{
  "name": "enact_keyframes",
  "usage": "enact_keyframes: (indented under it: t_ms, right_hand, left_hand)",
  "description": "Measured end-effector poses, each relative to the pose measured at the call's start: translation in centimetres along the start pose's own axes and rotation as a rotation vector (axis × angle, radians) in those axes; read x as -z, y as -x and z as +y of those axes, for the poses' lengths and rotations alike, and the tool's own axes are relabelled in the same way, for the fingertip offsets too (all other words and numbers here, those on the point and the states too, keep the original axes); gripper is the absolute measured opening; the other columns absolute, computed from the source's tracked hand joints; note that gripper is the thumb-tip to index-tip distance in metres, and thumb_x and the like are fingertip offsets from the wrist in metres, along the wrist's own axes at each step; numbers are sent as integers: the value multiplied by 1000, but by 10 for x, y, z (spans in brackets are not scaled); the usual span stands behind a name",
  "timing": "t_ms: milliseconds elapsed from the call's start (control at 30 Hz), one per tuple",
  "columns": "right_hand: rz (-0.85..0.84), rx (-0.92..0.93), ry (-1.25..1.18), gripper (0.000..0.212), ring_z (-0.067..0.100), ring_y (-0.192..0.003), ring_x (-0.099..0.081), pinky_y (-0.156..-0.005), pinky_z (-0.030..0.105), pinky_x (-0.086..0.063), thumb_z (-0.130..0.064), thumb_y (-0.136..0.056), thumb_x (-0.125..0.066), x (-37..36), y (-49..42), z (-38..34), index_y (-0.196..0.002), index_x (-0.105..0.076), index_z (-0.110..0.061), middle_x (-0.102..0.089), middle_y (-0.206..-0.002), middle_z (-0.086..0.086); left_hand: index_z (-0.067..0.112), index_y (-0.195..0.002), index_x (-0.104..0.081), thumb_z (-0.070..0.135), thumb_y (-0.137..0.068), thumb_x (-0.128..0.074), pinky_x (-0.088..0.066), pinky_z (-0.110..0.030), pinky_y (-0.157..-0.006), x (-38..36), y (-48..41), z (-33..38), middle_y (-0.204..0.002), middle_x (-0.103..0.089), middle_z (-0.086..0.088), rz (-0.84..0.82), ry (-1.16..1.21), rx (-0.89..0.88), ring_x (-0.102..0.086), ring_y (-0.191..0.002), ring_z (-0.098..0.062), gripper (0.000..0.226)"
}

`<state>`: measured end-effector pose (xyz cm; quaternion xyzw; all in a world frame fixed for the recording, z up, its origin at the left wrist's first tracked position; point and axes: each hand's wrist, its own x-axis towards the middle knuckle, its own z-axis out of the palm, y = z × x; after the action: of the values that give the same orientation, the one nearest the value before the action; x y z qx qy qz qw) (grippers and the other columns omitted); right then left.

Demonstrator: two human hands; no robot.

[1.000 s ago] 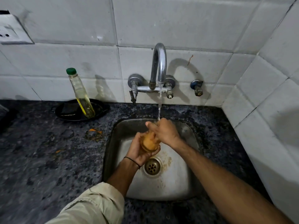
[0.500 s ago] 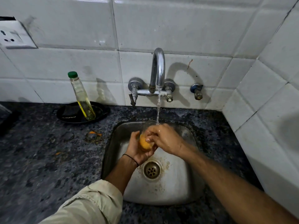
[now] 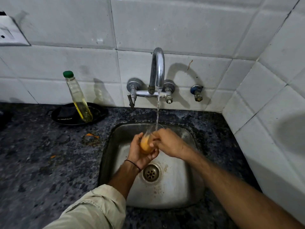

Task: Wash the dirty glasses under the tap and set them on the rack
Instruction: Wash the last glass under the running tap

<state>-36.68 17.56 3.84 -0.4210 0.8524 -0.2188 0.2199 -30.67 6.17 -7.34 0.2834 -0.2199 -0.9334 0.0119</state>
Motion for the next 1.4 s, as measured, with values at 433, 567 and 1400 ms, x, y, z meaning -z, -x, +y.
enact_keyframes:
  t_ms: [433,567,1400]
  right_hand:
    - [1,-8,-50,13,13,-87,-68,-90,41,-55,-11,-86,-62,-16,-1,0,-85,-74,-15,-73,-88,-2]
    - [-161,198,329,26,14,-115,-54,-106,31,-22,-19,-88,-51,-3,6,4,-105,-69,-25,-68,-117,-5]
    - [209,-432,-1010,42,17,-51,-60,-54,28,-49,-30,-100,-55,-30,-32,13,-94,-72,8,-68,-61,8]
  left_hand:
    - [7,-88,-64,32,-91,-40,-47,-26,-54,3,5,-7,-69,-62,-9,-1,-24,10,-59,-60,-17,35]
    - [5,-95,-65,43,-94,-40,-31,-14,-32,5,-1,11,-69,-55,-12,47,-223,129,-45,-47,-18,46]
    - [11,-97,-66,31,-98,-49,-49,-25,-56,-23,33,20,-89,-67,-8,289,-633,-360,-61,-79,-22,26]
